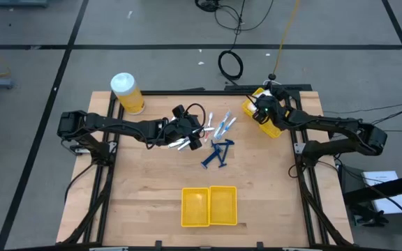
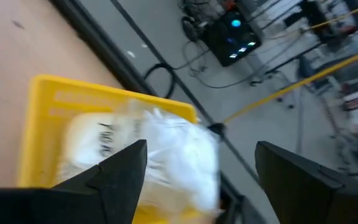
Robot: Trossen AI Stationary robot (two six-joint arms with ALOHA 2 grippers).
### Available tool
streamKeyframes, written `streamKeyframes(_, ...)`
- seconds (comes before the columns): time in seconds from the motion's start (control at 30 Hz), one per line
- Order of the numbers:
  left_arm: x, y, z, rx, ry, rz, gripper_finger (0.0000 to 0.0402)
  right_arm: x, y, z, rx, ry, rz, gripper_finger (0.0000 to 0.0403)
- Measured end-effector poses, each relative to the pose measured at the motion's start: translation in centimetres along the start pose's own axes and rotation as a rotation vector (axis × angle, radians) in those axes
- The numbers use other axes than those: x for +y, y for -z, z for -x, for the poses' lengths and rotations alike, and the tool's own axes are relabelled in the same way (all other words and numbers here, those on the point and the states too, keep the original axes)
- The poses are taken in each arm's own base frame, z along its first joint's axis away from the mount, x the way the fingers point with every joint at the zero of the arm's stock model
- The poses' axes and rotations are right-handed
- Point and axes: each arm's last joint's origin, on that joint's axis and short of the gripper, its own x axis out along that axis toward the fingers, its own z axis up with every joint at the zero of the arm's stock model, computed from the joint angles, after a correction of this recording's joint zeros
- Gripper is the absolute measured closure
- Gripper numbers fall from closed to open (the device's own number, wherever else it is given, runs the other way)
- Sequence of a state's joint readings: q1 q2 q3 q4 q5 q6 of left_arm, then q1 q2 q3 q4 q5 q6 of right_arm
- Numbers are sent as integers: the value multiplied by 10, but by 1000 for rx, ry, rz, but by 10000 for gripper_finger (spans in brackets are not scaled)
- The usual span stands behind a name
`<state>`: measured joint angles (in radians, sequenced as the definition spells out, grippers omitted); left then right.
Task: Pick & Place Travel size toiletries
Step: Put the white cotton pack into the top left yellow bin
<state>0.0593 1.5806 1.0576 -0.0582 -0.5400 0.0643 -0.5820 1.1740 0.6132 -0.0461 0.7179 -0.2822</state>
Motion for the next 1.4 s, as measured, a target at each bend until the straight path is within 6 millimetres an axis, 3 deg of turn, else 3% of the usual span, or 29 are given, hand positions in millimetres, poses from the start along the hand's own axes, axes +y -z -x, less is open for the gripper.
streamKeyframes(0.23,0,1,0,7,1,-1,158,-2,-3,0,-23,13,-59,120)
streamKeyframes(0.47,0,1,0,7,1,3,158,-26,-3,-16,-38,98,-238,152)
streamKeyframes(0.57,0,2,0,21,2,6,158,-37,8,-27,9,16,-372,197)
streamKeyframes(0.67,0,3,0,25,2,6,158,-45,17,-37,31,-74,-494,267)
streamKeyframes(0.8,0,3,0,25,2,3,158,-46,33,-44,33,-106,-538,371)
streamKeyframes(0.87,0,3,0,24,2,3,158,-44,38,-46,5,-141,-540,393)
streamKeyframes(1.4,0,2,0,17,1,7,158,-28,65,-46,28,-212,-552,401)
